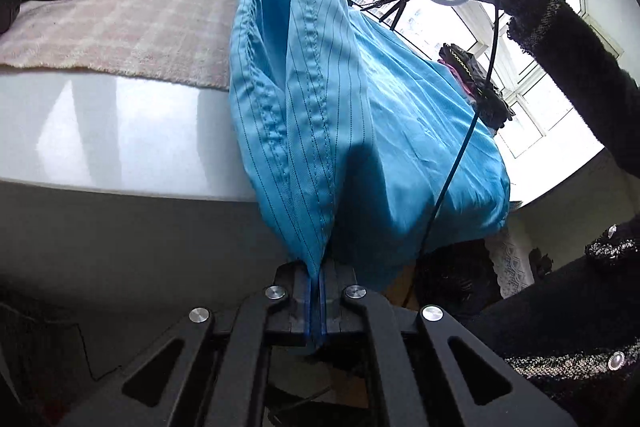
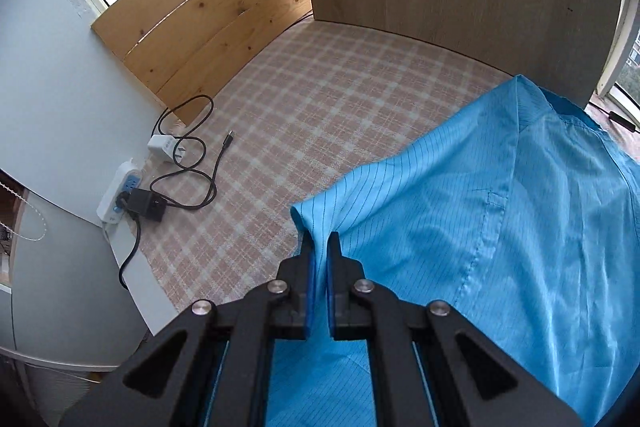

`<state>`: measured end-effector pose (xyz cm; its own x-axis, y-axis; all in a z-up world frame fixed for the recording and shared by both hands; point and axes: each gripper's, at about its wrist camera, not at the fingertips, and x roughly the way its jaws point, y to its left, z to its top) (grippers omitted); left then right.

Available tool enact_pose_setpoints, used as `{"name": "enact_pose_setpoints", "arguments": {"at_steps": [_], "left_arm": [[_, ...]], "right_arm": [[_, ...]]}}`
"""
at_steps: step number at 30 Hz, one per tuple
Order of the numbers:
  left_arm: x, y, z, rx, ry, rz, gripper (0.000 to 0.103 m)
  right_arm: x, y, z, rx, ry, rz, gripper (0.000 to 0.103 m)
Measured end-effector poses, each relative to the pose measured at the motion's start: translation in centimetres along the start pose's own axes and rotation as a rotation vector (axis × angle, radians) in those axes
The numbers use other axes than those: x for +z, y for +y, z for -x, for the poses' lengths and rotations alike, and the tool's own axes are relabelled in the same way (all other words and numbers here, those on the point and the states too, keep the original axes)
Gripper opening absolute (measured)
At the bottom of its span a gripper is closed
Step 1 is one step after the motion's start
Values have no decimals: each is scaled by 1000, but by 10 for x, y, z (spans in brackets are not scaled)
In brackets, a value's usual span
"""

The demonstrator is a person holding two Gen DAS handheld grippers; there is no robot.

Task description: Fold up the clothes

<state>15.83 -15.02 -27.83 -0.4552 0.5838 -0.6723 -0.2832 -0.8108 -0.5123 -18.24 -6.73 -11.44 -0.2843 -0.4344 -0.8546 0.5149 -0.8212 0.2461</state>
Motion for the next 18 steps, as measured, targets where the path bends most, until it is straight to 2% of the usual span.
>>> {"name": "enact_pose_setpoints", "arguments": {"at_steps": [5,8,11,15,18], "left_arm": [[11,-63,25,87,-64,-78,1],[20,-104,26,127,-77,-115,1],[22,-148,13,160,-48,-160,2],[21,-199,-22,184,22,-205,2],[17,-220,-53,147,79,-180,2]], "right_arm": [[-13,-37,23,85,-41,-51,4],[-18,-63,36,137,-73,-76,4],[-28,-92,49,186,-98,-95,4],[-47,-139,57,215,-97,-121,4],[-61,-177,59,214,-96,-152,4]]}}
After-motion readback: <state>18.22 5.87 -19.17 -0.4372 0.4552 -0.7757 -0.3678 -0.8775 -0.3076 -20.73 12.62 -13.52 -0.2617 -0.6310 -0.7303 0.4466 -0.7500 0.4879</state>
